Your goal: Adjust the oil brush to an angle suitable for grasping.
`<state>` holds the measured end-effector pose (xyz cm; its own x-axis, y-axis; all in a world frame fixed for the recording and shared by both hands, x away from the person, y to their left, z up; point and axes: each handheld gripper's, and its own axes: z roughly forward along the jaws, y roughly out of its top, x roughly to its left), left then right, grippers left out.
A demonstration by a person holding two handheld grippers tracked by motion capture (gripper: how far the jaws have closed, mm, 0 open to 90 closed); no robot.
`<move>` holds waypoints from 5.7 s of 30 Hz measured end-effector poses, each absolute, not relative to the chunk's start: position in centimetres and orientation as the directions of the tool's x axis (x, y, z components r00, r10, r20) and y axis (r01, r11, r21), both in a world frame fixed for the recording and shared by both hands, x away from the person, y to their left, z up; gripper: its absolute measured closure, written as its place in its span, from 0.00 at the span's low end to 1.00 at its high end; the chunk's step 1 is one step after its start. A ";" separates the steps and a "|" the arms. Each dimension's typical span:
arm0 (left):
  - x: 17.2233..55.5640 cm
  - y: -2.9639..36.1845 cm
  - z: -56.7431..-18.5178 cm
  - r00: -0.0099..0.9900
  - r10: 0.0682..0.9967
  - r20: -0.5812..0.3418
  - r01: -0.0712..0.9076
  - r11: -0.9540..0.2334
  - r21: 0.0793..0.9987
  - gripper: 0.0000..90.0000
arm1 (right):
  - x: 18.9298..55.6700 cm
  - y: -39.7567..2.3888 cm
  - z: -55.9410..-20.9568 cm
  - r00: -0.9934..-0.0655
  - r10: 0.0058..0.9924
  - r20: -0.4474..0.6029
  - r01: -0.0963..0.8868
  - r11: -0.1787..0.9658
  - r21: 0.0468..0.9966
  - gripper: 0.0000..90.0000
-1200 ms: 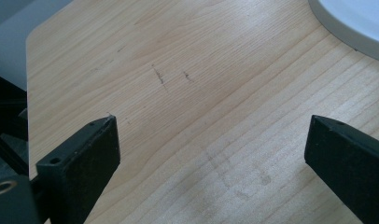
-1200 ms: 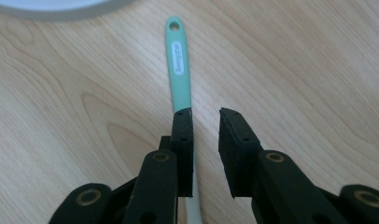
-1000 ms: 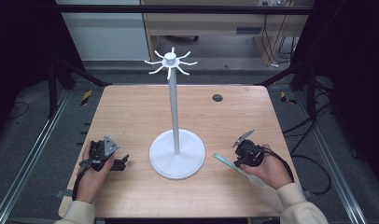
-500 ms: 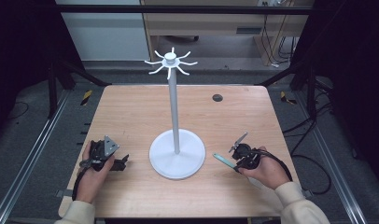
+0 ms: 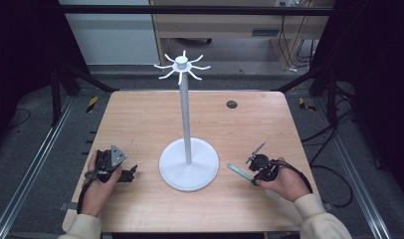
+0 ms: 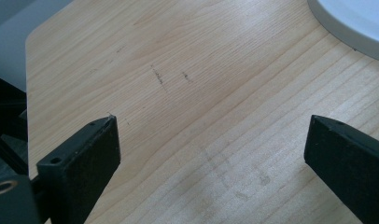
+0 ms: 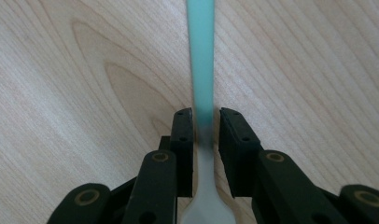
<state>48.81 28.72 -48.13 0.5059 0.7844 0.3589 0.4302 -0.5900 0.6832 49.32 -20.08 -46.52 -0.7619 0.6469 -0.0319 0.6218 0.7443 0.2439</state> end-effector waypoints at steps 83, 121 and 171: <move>48.7 28.5 -48.0 0.513 0.782 0.353 0.424 -0.589 0.688 0.03 | 50.7 -17.4 -35.2 -0.577 0.816 -0.028 0.401 0.313 0.861 0.92; 48.8 28.4 -48.1 0.519 0.778 0.355 0.425 -0.595 0.682 0.03 | 46.6 -16.4 -30.0 -0.634 0.773 -0.020 0.207 0.195 0.959 0.92; 48.8 28.5 -48.1 0.519 0.781 0.348 0.426 -0.589 0.687 0.03 | 43.6 -14.8 -27.4 -0.698 0.716 -0.022 0.081 0.110 0.991 0.92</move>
<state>48.77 28.48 -48.13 0.5190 0.7808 0.3480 0.4260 -0.5892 0.6866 43.56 -14.81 -27.43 -0.6977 0.7160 -0.0224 0.0813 0.1102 0.9906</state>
